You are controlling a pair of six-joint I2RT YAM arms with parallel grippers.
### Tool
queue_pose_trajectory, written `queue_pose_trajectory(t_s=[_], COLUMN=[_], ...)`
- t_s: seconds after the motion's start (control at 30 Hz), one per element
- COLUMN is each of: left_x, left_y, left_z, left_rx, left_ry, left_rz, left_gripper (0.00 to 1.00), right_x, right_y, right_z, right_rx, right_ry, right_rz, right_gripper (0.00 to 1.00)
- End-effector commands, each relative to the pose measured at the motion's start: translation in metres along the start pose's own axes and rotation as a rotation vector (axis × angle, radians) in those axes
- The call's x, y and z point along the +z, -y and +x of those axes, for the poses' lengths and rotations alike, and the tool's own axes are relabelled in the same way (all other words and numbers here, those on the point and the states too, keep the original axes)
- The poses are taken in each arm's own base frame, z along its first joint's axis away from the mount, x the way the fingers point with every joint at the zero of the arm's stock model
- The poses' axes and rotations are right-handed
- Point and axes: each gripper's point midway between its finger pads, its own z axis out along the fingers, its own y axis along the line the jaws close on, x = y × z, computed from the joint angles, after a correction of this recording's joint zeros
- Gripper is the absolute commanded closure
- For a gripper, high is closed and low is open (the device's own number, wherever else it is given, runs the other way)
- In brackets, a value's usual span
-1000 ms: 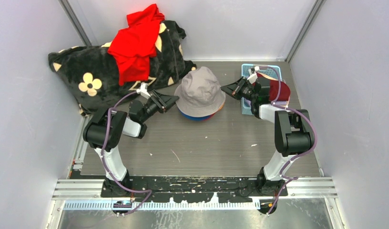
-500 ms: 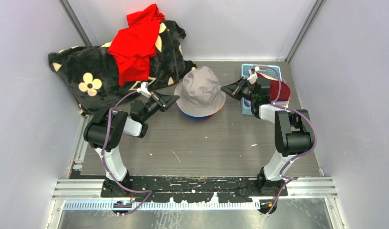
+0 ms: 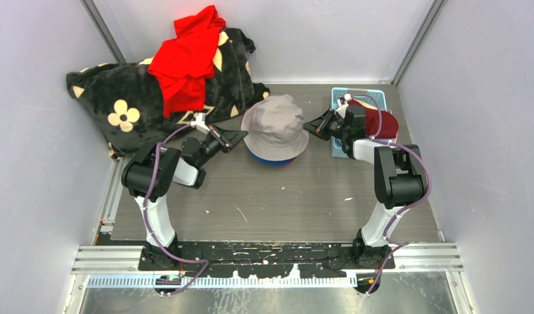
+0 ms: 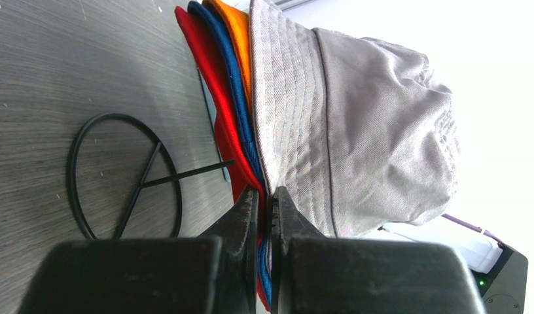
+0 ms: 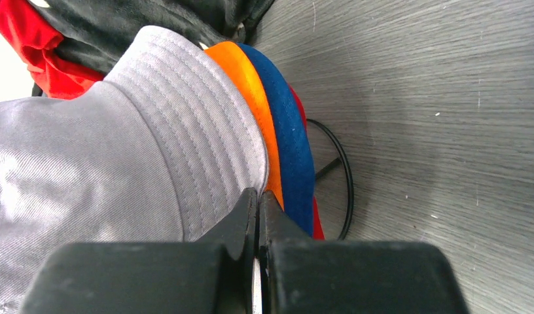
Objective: Stack the hats
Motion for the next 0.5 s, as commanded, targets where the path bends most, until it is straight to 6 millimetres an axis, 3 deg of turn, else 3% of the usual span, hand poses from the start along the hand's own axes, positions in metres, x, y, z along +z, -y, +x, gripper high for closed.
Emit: queue_pose_trajectory(t_s=[0.0,0.27,0.33,0.47], left_x=[0.002,0.002,0.0,-0.008], left_y=[-0.015,0.005,0.012,0.02], left_z=[-0.001,-0.016,-0.025,-0.043], left_rx=[0.019,0.032,0.036,0.035], left_ry=[0.017,0.044,0.059,0.094], left_rz=[-0.028,0.014,0.028,0.04], left_gripper=[1.0,0.99,0.93,0.8], right_x=[0.004,-0.002,-0.006,-0.019], right_y=[0.044,0.021,0.009,-0.014], right_z=[0.013,0.002,-0.004,-0.027], right_rx=[0.023,-0.017,-0.042,-0.107], right_ry=[-0.03,0.006,0.024,0.087], right_rz=[0.148,0.09,0.071,0.079], right_gripper=[0.99,0.99,0.98,0.84])
